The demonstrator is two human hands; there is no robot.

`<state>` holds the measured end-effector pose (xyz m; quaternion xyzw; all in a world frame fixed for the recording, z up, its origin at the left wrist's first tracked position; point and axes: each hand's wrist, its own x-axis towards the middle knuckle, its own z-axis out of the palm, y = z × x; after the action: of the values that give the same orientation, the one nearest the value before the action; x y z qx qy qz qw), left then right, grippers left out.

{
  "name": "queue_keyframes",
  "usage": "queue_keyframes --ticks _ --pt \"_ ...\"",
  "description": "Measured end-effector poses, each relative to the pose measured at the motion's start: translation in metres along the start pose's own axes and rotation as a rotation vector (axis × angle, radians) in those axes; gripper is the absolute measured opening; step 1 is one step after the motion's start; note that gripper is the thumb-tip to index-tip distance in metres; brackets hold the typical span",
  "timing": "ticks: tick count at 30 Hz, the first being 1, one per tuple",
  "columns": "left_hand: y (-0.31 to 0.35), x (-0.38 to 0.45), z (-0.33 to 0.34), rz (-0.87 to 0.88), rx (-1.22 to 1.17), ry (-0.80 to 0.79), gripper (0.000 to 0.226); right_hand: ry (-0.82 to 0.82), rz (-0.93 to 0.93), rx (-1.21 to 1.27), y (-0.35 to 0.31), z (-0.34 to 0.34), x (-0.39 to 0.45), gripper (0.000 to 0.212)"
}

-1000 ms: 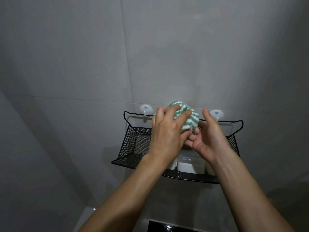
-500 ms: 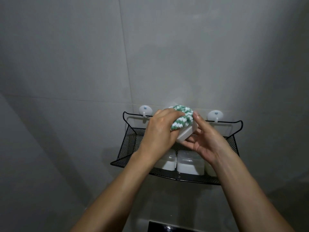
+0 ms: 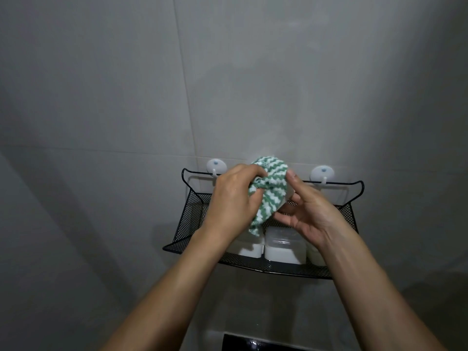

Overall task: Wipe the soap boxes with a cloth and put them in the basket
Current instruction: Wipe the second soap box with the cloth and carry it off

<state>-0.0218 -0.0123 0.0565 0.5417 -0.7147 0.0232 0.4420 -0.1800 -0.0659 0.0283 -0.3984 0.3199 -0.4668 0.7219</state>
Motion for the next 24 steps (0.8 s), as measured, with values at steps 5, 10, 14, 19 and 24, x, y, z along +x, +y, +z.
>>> queue_keyframes --ticks 5,10,14,19,24 --pt "0.003 0.004 0.004 0.018 0.028 -0.004 0.028 -0.008 -0.002 -0.026 0.001 0.002 0.002 0.038" --pt "0.005 0.011 0.001 -0.027 -0.020 0.032 0.024 -0.001 -0.001 -0.012 0.002 -0.001 0.003 0.039" --pt "0.005 0.017 -0.003 -0.063 -0.073 0.009 0.024 0.003 -0.012 -0.008 0.002 -0.003 0.003 0.034" --pt "0.001 0.023 -0.007 -0.100 -0.114 -0.039 0.027 0.022 -0.023 0.002 0.003 -0.005 0.003 0.031" --pt "0.002 0.021 -0.004 0.036 0.019 -0.080 0.029 0.031 -0.027 0.028 0.003 -0.004 0.004 0.022"
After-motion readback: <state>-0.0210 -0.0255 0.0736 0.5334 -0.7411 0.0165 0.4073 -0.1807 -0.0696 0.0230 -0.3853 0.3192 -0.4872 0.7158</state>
